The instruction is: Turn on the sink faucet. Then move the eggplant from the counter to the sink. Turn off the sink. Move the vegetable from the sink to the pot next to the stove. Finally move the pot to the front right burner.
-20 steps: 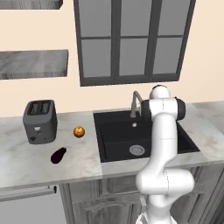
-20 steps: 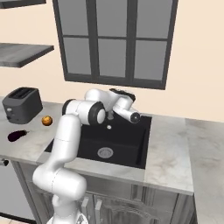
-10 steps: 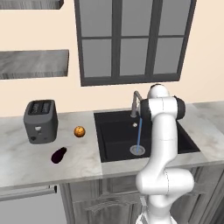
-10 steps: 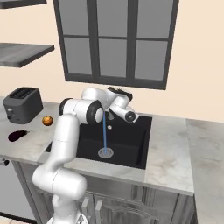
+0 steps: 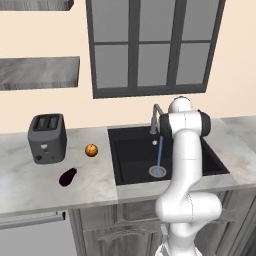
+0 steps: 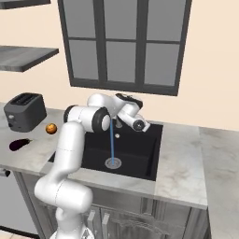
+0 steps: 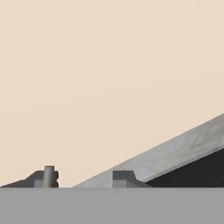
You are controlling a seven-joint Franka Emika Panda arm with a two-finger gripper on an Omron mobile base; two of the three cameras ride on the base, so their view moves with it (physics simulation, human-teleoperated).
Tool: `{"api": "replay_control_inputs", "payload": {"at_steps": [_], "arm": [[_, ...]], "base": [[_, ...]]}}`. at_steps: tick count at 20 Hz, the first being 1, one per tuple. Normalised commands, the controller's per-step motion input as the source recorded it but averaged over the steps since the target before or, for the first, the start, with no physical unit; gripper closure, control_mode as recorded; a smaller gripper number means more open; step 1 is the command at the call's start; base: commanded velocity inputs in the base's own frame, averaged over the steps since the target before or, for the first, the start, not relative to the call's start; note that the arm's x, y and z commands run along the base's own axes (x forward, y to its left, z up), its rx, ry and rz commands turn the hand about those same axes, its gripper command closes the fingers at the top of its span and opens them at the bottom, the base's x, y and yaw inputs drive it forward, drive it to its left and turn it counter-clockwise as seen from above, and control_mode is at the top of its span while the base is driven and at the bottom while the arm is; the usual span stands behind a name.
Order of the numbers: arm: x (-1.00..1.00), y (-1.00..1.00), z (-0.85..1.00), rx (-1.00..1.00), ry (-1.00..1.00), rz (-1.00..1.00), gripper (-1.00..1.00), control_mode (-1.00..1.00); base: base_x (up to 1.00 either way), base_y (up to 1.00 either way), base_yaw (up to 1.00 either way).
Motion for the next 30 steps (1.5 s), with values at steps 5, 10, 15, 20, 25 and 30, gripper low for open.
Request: {"api": "replay_control_inputs", "payload": {"at_steps": [5,10,15,20,25,30], "arm": [[-0.03,-0.38,0.00,0.00,0.02,-0.04,-1.00,-1.00],[-0.08,-0.23,0.11,0.00,0.00,-0.02,-1.00,-1.00],[-0.41,-0.10,0.14,0.00,0.00,0.00,-1.00,-1.00],[-0.52,-0.15,0.19,0.00,0.00,0.00,-1.00,-1.00],[-0.49,-0.29,0.23,0.00,0.00,0.00,-1.00,-1.00],[-0.66,-0.17,0.42,0.00,-0.03,0.00,-1.00,-1.00]], "base": [[0.00,0.00,0.00],[0.00,0.00,0.00],[0.00,0.00,0.00],[0.00,0.00,0.00],[0.00,0.00,0.00],[0.00,0.00,0.00]]}}
